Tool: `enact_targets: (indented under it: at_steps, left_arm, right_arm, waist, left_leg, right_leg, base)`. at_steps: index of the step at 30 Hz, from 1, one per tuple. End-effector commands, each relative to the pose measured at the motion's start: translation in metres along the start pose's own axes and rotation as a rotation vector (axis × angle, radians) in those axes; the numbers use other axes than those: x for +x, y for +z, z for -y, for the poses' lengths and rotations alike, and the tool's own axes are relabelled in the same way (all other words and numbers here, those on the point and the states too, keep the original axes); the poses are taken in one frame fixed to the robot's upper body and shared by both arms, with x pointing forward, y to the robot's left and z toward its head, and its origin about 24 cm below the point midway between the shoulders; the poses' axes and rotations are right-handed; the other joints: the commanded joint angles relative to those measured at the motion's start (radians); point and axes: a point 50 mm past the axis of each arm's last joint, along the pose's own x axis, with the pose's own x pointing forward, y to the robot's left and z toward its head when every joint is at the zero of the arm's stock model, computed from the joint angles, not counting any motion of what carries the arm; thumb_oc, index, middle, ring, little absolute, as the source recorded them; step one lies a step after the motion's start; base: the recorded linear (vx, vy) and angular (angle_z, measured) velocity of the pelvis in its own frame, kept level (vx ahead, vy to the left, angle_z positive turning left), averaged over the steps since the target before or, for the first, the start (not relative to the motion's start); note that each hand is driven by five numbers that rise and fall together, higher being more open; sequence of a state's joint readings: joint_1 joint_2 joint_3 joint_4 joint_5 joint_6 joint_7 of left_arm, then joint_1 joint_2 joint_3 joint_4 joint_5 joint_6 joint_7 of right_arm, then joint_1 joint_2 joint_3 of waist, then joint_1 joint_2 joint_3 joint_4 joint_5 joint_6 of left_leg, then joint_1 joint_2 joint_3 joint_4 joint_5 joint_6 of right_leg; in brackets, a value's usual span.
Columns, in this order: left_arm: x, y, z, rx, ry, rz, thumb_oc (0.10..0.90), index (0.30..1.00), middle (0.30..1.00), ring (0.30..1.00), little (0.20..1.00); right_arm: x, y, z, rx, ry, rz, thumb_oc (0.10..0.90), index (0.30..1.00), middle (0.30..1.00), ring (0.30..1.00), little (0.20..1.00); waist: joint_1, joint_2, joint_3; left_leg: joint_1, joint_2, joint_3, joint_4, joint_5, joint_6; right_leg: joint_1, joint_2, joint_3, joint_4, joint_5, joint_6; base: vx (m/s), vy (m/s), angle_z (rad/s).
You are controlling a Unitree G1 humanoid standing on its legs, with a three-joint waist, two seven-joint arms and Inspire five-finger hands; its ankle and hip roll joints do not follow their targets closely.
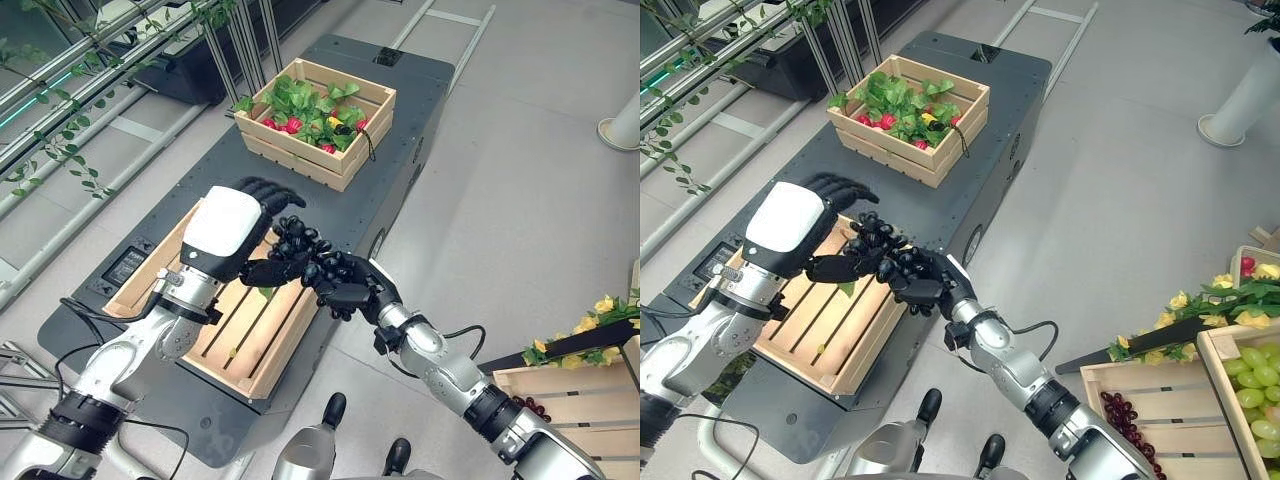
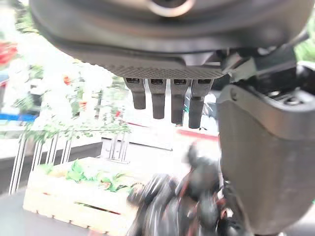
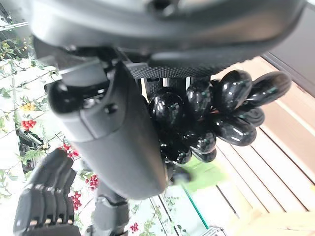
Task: Pick up the fruits from the basket on one side to the basket on the other side
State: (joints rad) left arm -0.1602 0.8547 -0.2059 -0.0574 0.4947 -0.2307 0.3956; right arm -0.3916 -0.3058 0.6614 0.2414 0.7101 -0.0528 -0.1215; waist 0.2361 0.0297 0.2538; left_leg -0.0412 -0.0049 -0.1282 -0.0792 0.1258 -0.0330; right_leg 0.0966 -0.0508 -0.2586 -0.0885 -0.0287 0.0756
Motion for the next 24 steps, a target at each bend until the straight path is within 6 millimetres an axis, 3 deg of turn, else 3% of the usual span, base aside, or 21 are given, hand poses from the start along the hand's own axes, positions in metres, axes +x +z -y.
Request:
enact_targets:
  at_steps: [1,9,15,24]
  left_arm:
    - [-0.001,-0.013,-0.015,-0.095,0.132,-0.069,0.800,0.900,0.900,0.900,0.900]
    - [0.004,-0.013,-0.019,-0.396,0.192,-0.125,0.800,0.900,0.900,0.900,0.900]
    - [0.017,0.005,-0.010,-0.700,0.214,-0.092,0.800,0.900,0.900,0.900,0.900]
    - [0.023,0.029,0.005,-0.866,0.199,-0.019,0.800,0.900,0.900,0.900,0.900]
  right_arm:
    - [0.001,0.045,-0.015,0.083,0.014,0.315,0.400,0.300,0.300,0.300,0.300]
    - [-0.010,0.046,0.004,0.099,-0.061,0.351,0.400,0.300,0.300,0.300,0.300]
    - [-0.022,0.039,0.017,0.109,-0.116,0.352,0.400,0.300,0.300,0.300,0.300]
    - [-0.045,0.027,0.035,0.102,-0.170,0.332,0.400,0.300,0.300,0.300,0.300]
  waist:
    - [-0.009,-0.026,-0.169]
    - [-0.052,-0.028,-0.168]
    - [-0.107,-0.025,-0.165]
    - [-0.191,-0.018,-0.150]
  left_leg:
    - [0.016,-0.047,-0.028,-0.008,-0.079,0.032]
    - [0.035,-0.039,0.007,-0.008,-0.094,0.037]
    - [0.052,-0.035,0.037,-0.008,-0.110,0.043]
    - [0.079,-0.032,0.089,-0.008,-0.136,0.054]
  right_leg:
    - [-0.044,-0.043,-0.003,0.024,0.032,0.004]
    - [-0.044,-0.036,0.033,0.029,0.033,0.005]
    - [-0.048,-0.028,0.068,0.032,0.035,0.006]
    - [-0.060,-0.007,0.128,0.051,0.026,0.006]
  base:
    - [0.00,0.000,0.00]
    - [-0.01,0.004,-0.09]
    - [-0.02,-0.001,-0.09]
    - [-0.03,-0.004,-0.20]
